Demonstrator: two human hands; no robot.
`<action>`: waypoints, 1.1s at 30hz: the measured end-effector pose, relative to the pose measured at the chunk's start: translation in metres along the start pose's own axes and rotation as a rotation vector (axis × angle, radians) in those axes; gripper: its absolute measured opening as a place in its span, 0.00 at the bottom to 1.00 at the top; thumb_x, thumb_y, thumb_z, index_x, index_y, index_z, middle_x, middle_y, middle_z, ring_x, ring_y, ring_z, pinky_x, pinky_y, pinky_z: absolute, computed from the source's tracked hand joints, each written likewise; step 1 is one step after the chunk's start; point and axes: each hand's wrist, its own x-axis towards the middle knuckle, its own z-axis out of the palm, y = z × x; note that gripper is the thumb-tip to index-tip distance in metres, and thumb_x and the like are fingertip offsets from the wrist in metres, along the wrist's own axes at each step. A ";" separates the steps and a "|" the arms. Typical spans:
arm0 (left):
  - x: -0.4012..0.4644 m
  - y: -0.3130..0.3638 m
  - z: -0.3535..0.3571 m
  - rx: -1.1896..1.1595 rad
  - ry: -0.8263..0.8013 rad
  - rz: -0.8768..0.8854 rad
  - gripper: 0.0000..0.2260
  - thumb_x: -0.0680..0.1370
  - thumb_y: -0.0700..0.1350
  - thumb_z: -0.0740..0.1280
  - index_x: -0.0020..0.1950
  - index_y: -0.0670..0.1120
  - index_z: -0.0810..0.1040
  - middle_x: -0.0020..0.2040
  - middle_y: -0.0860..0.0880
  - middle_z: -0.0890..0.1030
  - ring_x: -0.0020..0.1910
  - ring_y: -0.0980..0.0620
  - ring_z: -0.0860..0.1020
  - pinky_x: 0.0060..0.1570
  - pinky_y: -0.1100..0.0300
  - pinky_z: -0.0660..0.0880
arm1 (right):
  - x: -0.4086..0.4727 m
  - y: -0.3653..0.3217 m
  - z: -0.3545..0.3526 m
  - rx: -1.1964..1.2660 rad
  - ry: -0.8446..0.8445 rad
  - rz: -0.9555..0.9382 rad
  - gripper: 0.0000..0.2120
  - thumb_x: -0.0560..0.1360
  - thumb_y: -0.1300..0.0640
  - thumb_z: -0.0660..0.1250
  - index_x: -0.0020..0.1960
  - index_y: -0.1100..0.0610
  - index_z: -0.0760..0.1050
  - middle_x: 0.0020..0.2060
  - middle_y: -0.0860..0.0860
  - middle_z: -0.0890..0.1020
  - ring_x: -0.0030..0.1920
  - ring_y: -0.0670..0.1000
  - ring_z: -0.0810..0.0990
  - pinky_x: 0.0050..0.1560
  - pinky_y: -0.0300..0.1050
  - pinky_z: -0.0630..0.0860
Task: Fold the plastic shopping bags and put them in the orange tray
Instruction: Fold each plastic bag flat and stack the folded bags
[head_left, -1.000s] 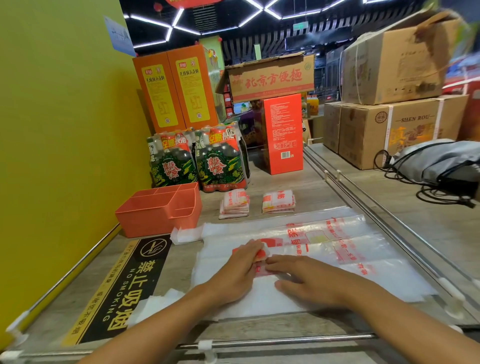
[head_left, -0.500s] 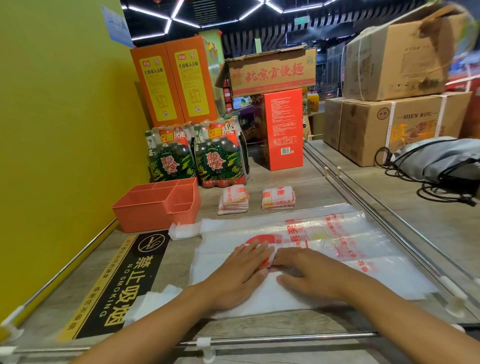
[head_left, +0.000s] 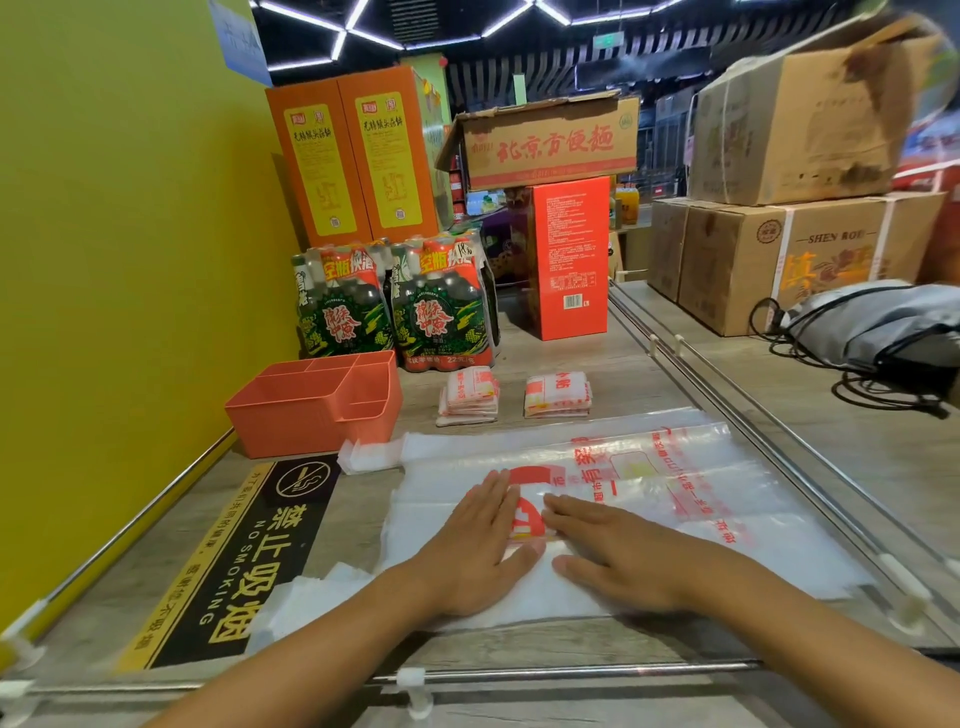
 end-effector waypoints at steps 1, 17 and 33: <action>0.000 0.001 0.000 0.012 -0.004 -0.021 0.37 0.80 0.69 0.42 0.81 0.50 0.34 0.80 0.53 0.31 0.77 0.56 0.29 0.79 0.52 0.38 | 0.000 -0.001 0.000 -0.024 -0.010 0.000 0.32 0.84 0.38 0.49 0.83 0.48 0.44 0.81 0.43 0.43 0.81 0.44 0.44 0.78 0.42 0.44; -0.020 0.004 -0.021 -0.426 0.118 -0.120 0.31 0.83 0.62 0.55 0.82 0.55 0.47 0.82 0.55 0.51 0.81 0.52 0.41 0.80 0.51 0.49 | -0.003 -0.002 0.010 -0.038 -0.052 0.027 0.37 0.82 0.32 0.45 0.81 0.47 0.35 0.80 0.43 0.35 0.78 0.43 0.33 0.76 0.44 0.33; 0.013 0.062 -0.030 -1.430 0.533 -0.468 0.13 0.87 0.46 0.55 0.66 0.46 0.75 0.58 0.46 0.84 0.53 0.49 0.83 0.45 0.59 0.79 | -0.009 -0.003 0.004 0.003 0.034 -0.022 0.33 0.83 0.36 0.48 0.82 0.46 0.41 0.81 0.42 0.42 0.75 0.36 0.36 0.77 0.44 0.32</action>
